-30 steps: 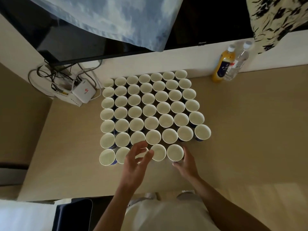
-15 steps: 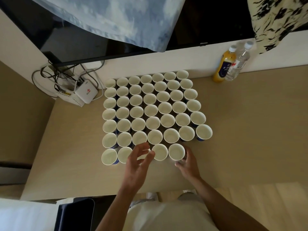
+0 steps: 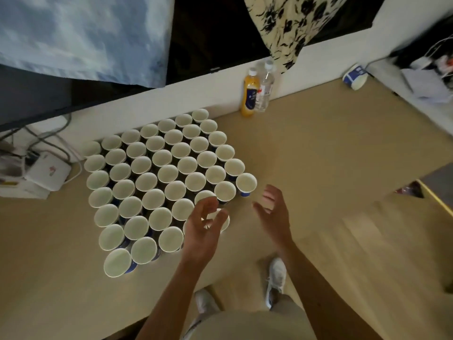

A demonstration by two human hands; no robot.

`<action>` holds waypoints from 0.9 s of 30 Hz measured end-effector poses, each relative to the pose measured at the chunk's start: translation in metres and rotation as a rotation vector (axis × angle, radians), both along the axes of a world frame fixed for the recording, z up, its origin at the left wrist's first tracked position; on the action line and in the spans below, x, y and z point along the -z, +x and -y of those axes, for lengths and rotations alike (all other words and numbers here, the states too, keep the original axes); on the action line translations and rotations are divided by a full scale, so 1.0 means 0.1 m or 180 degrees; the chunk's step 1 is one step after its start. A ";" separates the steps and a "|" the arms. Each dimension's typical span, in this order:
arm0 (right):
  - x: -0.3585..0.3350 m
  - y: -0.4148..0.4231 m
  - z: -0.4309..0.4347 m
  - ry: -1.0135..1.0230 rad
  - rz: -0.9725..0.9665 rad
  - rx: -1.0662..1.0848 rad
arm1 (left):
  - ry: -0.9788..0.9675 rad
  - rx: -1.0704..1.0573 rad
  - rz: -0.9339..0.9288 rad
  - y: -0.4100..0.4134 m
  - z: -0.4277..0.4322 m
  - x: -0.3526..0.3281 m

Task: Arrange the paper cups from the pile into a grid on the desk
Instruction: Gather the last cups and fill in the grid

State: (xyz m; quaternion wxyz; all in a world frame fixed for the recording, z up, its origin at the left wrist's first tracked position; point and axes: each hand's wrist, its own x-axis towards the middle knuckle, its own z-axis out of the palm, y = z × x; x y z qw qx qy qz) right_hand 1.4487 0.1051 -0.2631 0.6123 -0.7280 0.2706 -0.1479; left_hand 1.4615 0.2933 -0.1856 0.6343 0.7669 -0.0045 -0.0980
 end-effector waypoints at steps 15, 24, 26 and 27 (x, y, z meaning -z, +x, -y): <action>-0.70 -0.20 2.01 0.0379 0.0689 0.0019 | 0.0050 0.0086 0.0380 -0.34 1.98 -0.31; -0.91 -0.29 3.27 0.0184 0.0499 -0.0130 | -0.0074 0.0215 0.0539 -0.35 3.36 -0.37; -0.88 -0.30 3.48 0.0192 0.0378 -0.0109 | -0.0064 0.0275 0.0521 -0.29 3.59 -0.34; -0.83 -0.29 3.62 0.0173 0.0325 -0.0085 | -0.0080 0.0301 0.0472 -0.24 3.75 -0.29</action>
